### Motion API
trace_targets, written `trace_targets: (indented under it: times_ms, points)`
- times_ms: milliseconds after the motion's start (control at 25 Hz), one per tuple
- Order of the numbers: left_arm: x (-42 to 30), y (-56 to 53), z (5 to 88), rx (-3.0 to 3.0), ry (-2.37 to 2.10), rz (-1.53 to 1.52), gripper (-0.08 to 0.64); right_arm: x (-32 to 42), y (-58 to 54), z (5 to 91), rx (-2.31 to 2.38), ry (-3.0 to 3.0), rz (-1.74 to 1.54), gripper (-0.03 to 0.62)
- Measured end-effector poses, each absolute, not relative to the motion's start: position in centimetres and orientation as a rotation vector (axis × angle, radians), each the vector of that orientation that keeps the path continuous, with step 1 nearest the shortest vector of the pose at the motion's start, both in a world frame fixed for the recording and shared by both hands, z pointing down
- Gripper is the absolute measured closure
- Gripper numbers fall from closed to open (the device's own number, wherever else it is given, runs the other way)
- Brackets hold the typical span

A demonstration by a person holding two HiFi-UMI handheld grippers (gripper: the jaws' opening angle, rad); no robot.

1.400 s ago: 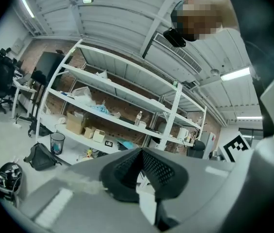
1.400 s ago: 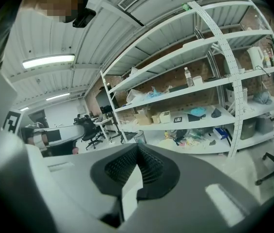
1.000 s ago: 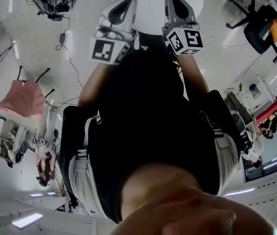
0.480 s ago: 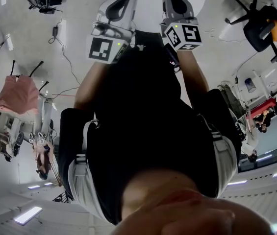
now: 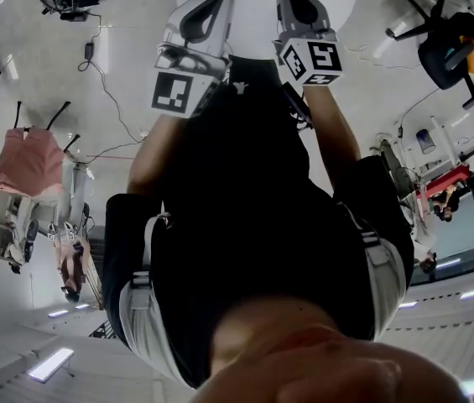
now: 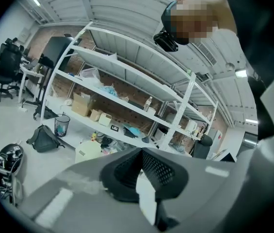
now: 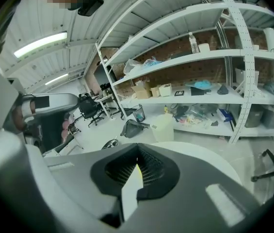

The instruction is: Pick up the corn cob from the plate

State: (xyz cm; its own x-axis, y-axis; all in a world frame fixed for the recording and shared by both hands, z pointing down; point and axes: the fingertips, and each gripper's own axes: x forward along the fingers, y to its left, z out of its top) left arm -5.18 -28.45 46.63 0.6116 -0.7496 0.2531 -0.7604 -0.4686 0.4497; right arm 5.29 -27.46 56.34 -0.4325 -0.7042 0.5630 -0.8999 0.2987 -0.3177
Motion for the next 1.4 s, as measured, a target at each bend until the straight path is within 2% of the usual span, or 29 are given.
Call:
trace_targets:
  times_ms: [560,880,1200,1400]
  points:
    - [-4.6,-30.0,50.5,2.27,-1.172,0.015,0.555,5.5,-28.1,61.8,1.372,-2.185,0.896,0.56]
    - [-4.3,-29.9,52.7,2.229,-1.174,0.015,0.555,5.4,-27.8,65.4,1.295,-2.148,0.911,0.491]
    - [-4.3,-29.5,54.1,2.207,-1.181,0.022,0.555,4.9,-28.0,67.7,1.215,-2.156,0.861,0.39]
    - [-4.2,-29.1,55.1,2.192,-1.184,0.03,0.555,4.7,-28.5,69.0,1.168,-2.159,0.83,0.357]
